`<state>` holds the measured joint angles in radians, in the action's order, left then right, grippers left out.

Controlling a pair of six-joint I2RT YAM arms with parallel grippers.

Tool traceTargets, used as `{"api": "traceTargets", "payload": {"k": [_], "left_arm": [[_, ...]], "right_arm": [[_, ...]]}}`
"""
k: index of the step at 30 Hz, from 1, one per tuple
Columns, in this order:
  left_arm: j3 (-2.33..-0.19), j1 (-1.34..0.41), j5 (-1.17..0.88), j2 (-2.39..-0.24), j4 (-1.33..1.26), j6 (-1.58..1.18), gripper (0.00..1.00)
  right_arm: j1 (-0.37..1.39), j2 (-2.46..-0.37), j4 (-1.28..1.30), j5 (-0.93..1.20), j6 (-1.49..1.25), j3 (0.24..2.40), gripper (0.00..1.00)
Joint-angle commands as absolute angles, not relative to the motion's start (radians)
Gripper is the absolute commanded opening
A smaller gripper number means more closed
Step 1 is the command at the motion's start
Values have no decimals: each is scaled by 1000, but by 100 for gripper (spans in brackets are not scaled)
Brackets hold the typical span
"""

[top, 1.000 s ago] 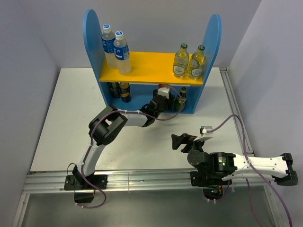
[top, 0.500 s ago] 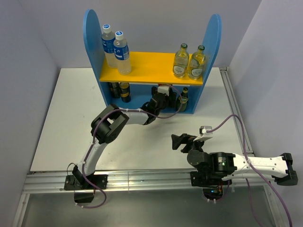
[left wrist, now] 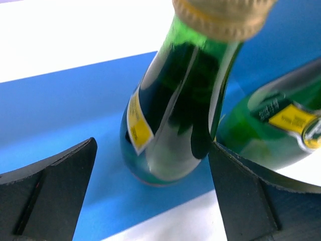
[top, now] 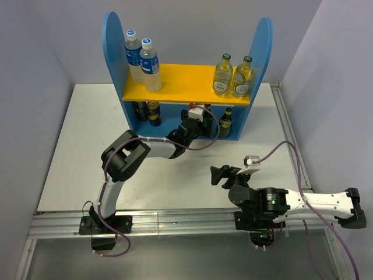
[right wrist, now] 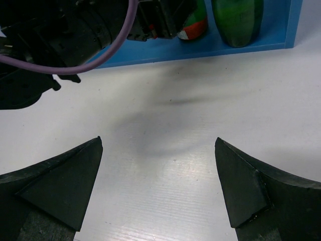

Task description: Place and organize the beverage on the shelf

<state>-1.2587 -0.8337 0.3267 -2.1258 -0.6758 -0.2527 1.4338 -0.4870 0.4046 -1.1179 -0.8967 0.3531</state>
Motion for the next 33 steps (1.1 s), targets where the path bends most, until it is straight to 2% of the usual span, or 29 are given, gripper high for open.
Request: {"api": "traceTargets", "payload": {"k": [1, 12, 17, 24, 27, 33], "left_arm": [[-1223, -834, 296, -2028, -747, -256, 99], [-1119, -835, 184, -1973, -726, -300, 99], [-993, -853, 241, -1843, -661, -380, 99], [-844, -1024, 555, -1521, -373, -408, 99], [-873, -1100, 699, -1415, -174, -416, 99], [-1032, -1118, 919, -1157, 136, -373, 99]], "right_arm": [[1442, -499, 380, -1158, -908, 367, 100], [1440, -549, 396, -1170, -928, 385, 100], [1442, -572, 408, -1178, -943, 397, 100], [1445, -612, 406, -1126, -898, 501, 100], [1447, -638, 451, -1127, -821, 641, 100], [1447, -646, 563, -1154, -612, 948, 100]]}}
